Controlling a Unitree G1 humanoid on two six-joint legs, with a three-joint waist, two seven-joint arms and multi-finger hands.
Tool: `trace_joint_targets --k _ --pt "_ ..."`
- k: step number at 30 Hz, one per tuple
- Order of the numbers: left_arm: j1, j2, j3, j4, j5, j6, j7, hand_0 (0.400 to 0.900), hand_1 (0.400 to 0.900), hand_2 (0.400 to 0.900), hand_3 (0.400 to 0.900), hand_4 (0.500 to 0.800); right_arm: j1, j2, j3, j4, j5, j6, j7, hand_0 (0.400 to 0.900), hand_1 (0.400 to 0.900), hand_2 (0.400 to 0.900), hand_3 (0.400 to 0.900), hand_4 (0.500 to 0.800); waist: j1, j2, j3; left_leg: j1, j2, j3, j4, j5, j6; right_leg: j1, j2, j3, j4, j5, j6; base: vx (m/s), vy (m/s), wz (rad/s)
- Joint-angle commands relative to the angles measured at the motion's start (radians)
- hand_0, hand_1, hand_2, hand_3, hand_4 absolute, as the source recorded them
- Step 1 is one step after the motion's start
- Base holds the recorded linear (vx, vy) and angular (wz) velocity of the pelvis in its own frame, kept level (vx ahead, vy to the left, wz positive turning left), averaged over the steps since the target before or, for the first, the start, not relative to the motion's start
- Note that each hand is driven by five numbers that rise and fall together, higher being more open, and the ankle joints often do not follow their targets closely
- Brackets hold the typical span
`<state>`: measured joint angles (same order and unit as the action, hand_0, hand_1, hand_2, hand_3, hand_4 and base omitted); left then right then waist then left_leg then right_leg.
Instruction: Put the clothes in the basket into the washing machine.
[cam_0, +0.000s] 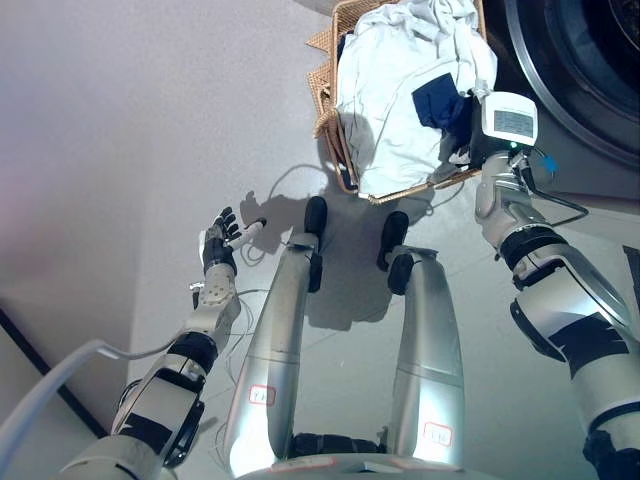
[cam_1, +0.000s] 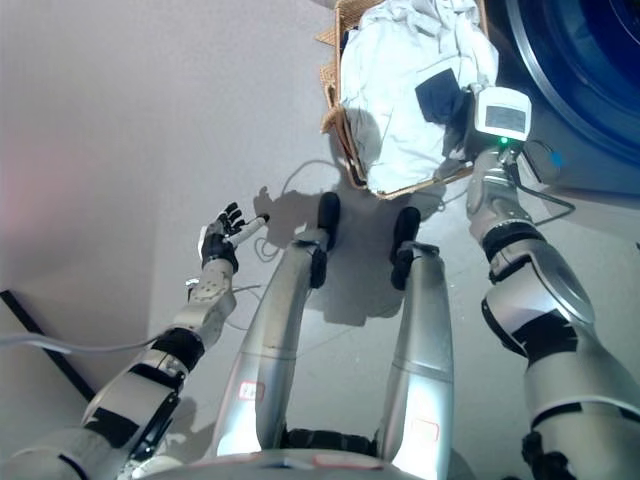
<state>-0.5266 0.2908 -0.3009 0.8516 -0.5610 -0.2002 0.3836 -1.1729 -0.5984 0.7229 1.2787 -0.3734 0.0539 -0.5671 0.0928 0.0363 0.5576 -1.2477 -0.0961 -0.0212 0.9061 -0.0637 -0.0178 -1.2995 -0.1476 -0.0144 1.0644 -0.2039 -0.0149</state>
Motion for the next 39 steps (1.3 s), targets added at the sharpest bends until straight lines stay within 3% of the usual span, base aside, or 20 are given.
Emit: trace_joint_targets --k 1,10,11,12,23,29,33,36,39 --pt "0.113 0.018 0.002 -0.093 -0.018 -0.051 0.012 0.9 0.9 0.9 0.9 0.8 0.031 -0.093 0.025 -0.026 0.011 0.01 -0.018 0.9 0.9 0.9 0.9 0.8 0.029 0.049 -0.038 -0.063 -0.037 0.047 0.062 -0.106 0.03 -0.072 0.031 0.055 0.029 -0.037 0.03 0.0 0.0 0.0" --pt "0.128 0.01 -0.001 -0.073 -0.016 -0.057 0.014 0.9 0.9 0.9 0.9 0.8 0.032 -0.111 0.022 0.032 -0.018 0.04 -0.02 0.9 0.9 0.9 0.9 0.8 0.039 0.046 -0.04 -0.11 -0.046 0.059 0.105 -0.104 0.027 -0.132 0.022 0.068 0.08 -0.04 0.026 -0.02 0.006 0.03" --pt "0.13 0.009 -0.003 -0.075 -0.015 -0.057 0.014 0.9 0.9 0.9 0.9 0.8 0.027 -0.114 0.021 0.042 -0.022 0.046 -0.021 0.514 0.514 0.514 0.514 0.568 0.041 0.047 -0.041 -0.114 -0.046 0.06 0.108 -0.104 0.027 -0.136 0.023 0.069 0.083 -0.038 0.027 -0.02 0.011 -0.04" --pt "0.134 0.008 -0.004 -0.079 -0.012 -0.057 0.015 0.9 0.9 0.9 0.9 0.8 0.03 -0.118 0.018 0.043 -0.023 0.047 -0.021 0.4 0.4 0.4 0.4 0.5 0.042 0.046 -0.043 -0.117 -0.046 0.061 0.109 -0.103 0.025 -0.139 0.023 0.07 0.085 -0.038 0.027 0.0 0.0 0.0" --pt "0.159 -0.006 0.01 -0.07 0.001 -0.049 0.023 0.9 0.9 0.9 0.9 0.8 0.078 -0.13 -0.063 0.015 0.054 0.032 -0.057 0.4 0.4 0.4 0.4 0.5 0.032 0.031 -0.064 -0.081 -0.039 0.061 0.053 -0.083 0.024 -0.11 0.027 0.065 0.038 -0.012 0.033 0.0 0.003 -0.03" --pt "0.168 -0.019 0.028 0.028 0.013 -0.019 0.011 0.9 0.9 0.9 0.9 0.8 0.11 -0.121 -0.162 -0.119 0.182 -0.022 -0.112 0.4 0.4 0.4 0.4 0.5 0.007 0.011 -0.068 0.031 -0.018 0.056 -0.057 -0.063 0.019 -0.002 0.04 0.06 -0.072 0.018 0.036 0.01 0.0 -0.16" --pt "0.18 -0.033 0.084 0.149 -0.009 0.011 0.0 0.9 0.9 0.9 0.9 0.8 0.17 -0.107 -0.269 -0.27 0.34 -0.095 -0.105 0.4 0.4 0.4 0.4 0.5 -0.018 -0.003 -0.068 0.117 -0.001 0.056 -0.141 -0.05 0.013 0.085 0.05 0.062 -0.157 0.039 0.038 0.04 -0.005 -0.24" --pt "0.186 -0.034 0.149 0.264 -0.017 0.046 -0.005 0.9 0.9 0.9 0.9 0.8 0.249 -0.041 -0.458 -0.392 0.642 -0.222 -0.096 0.4 0.4 0.4 0.4 0.5 -0.043 -0.007 -0.065 0.196 0.012 0.056 -0.191 -0.047 0.009 0.169 0.067 0.065 -0.225 0.05 0.041 0.07 -0.012 -0.29" --pt "0.188 -0.027 0.172 0.299 -0.018 0.059 -0.005 0.9 0.9 0.9 0.9 0.8 0.282 0.006 -0.566 -0.432 0.8 -0.308 -0.098 0.4 0.4 0.4 0.4 0.5 -0.051 -0.004 -0.068 0.233 0.016 0.056 -0.215 -0.044 0.009 0.204 0.072 0.067 -0.252 0.057 0.042 0.04 -0.014 -0.1"
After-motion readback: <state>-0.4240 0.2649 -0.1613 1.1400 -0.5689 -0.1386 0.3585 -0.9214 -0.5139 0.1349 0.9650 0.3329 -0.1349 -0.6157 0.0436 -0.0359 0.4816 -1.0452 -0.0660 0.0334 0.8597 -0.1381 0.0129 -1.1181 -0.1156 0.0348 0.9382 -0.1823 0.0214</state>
